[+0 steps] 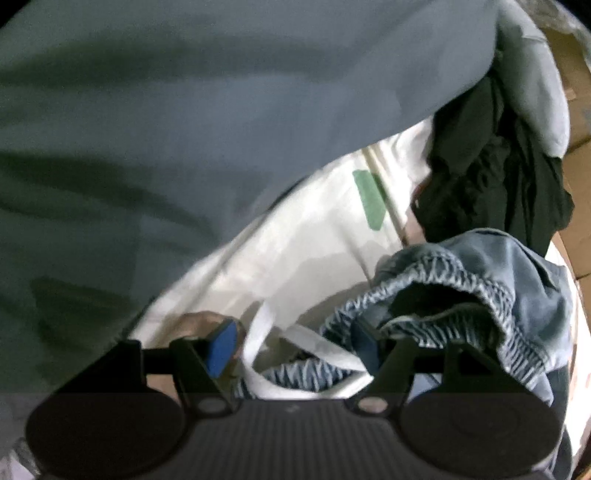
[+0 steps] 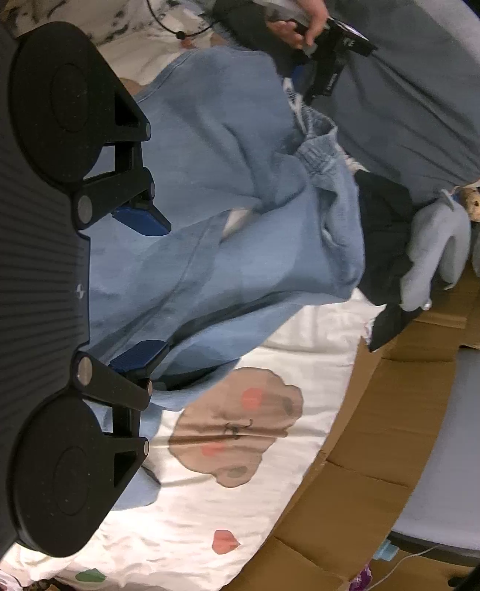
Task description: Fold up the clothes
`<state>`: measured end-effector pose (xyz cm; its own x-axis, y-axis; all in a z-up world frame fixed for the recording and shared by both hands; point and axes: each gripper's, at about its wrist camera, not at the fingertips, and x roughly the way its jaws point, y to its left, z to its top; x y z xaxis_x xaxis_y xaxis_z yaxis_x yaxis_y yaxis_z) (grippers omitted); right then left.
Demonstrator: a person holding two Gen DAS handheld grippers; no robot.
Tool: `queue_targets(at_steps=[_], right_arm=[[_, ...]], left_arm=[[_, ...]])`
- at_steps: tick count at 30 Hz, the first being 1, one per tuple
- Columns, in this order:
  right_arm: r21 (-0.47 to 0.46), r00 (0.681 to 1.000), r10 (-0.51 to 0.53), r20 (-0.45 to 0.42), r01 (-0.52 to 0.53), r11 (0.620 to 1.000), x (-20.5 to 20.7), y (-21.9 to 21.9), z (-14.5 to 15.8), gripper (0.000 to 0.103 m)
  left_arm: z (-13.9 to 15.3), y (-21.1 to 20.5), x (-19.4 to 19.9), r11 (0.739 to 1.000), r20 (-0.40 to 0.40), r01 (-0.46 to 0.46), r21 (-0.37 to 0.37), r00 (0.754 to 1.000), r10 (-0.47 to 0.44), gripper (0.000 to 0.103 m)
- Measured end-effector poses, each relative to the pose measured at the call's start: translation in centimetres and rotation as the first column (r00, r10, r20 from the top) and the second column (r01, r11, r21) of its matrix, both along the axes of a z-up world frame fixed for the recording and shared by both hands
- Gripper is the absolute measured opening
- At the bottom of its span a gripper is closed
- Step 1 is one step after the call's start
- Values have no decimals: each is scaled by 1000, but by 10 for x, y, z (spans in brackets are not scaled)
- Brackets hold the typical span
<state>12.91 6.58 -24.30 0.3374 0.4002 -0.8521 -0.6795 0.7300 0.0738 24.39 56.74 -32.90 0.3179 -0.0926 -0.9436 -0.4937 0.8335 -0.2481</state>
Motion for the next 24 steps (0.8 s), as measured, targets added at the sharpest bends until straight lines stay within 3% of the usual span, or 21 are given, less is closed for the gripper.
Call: queue_targets(at_steps=[1, 3, 5, 7, 10, 11, 18, 24], right_arm=[[-6, 1000, 5, 0, -5, 1000, -2, 0, -1, 69], [-11, 1000, 11, 4, -11, 1000, -4, 0, -2, 69], [-14, 1000, 12, 7, -12, 1000, -6, -1, -2, 69], [-20, 1000, 14, 6, -14, 1000, -7, -1, -3, 69], [-30, 1000, 21, 4, -21, 999, -8, -1, -4, 69], [-35, 1000, 25, 10, -25, 999, -8, 0, -3, 69], [-28, 999, 26, 28, -26, 999, -5, 2, 3, 69], [10, 998, 39, 41, -40, 999, -1, 5, 15, 69]], left_arm=[[-4, 1, -1, 1000, -8, -8, -30, 1000, 8, 63], [-5, 2, -3, 997, 1, -23, -68, 1000, 23, 32], [-2, 1, -5, 997, 15, -23, -77, 1000, 24, 26], [4, -1, -5, 998, 28, -3, -65, 1000, 5, 12], [21, -1, -8, 999, 49, -5, -45, 999, 7, 10], [26, 0, -10, 999, 57, -6, -38, 998, 8, 4], [56, -9, -22, 1000, 103, 10, -29, 995, -6, 3], [84, -26, -45, 999, 223, 14, -49, 975, -2, 3]])
